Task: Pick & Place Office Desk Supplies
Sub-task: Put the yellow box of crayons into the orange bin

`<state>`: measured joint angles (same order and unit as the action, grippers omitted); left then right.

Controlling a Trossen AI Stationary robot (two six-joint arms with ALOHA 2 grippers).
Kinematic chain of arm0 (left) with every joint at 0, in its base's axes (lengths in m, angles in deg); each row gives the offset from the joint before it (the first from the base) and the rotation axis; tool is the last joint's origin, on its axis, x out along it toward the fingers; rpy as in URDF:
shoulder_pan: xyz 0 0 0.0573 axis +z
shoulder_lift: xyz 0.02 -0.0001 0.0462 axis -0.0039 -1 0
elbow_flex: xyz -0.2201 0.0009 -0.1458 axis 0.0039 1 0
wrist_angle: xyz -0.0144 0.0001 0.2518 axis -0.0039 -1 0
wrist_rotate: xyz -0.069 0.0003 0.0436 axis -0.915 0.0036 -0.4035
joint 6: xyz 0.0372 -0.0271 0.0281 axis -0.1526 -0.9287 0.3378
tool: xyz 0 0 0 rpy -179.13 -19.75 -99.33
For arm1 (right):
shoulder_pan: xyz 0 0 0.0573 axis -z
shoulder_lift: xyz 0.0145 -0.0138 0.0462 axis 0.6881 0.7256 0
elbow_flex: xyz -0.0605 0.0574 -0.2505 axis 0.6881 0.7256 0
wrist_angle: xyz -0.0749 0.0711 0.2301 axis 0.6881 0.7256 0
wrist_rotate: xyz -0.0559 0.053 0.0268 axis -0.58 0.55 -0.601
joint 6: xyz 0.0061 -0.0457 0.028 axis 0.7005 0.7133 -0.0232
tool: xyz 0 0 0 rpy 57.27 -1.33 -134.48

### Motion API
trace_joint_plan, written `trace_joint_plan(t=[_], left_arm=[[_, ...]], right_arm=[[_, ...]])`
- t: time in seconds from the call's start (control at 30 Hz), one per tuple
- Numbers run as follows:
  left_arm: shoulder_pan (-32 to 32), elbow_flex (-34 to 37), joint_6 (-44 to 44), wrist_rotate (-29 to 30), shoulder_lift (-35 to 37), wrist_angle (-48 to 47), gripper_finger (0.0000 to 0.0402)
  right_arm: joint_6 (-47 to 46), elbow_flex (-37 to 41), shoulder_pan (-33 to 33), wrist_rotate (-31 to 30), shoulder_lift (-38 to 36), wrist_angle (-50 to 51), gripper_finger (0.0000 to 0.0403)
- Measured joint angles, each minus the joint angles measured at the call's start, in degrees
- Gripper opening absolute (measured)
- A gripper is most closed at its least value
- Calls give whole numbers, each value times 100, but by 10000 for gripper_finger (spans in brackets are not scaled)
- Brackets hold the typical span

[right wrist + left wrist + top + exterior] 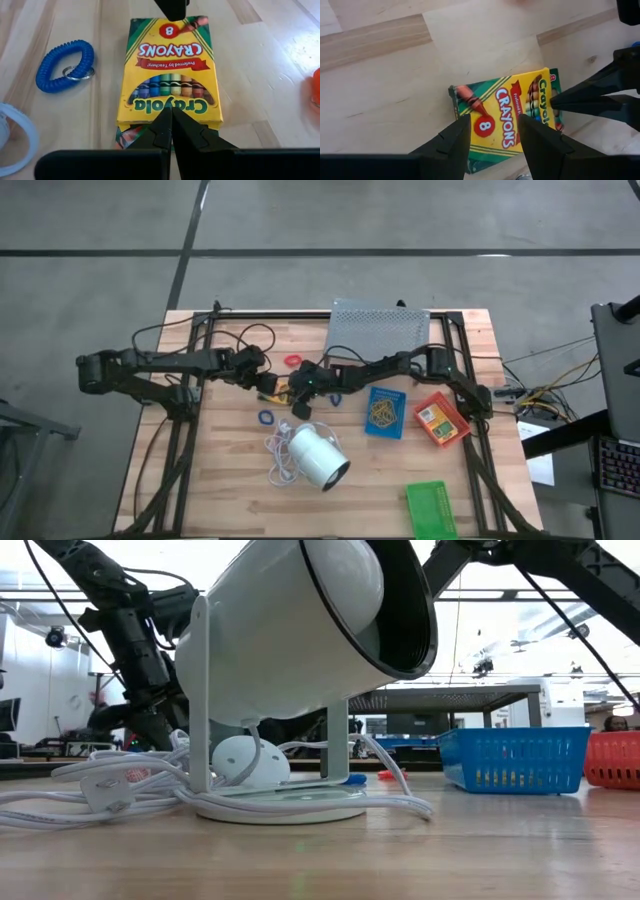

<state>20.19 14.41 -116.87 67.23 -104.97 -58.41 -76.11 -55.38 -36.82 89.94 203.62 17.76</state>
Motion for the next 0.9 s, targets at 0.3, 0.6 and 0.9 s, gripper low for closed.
trace_joint_plan(t=[0.3, 0.6, 0.9], left_arm=[[0, 0, -2, 0, 0, -6, 170], [0, 4, -208, -111, 0, -8, 170], [6, 10, -400, -60, 0, -9, 170]], right_arm=[[54, 26, -12, -11, -21, -163, 8], [39, 10, -9, -13, -19, 170, 8], [58, 20, -13, -11, -8, 245, 8]])
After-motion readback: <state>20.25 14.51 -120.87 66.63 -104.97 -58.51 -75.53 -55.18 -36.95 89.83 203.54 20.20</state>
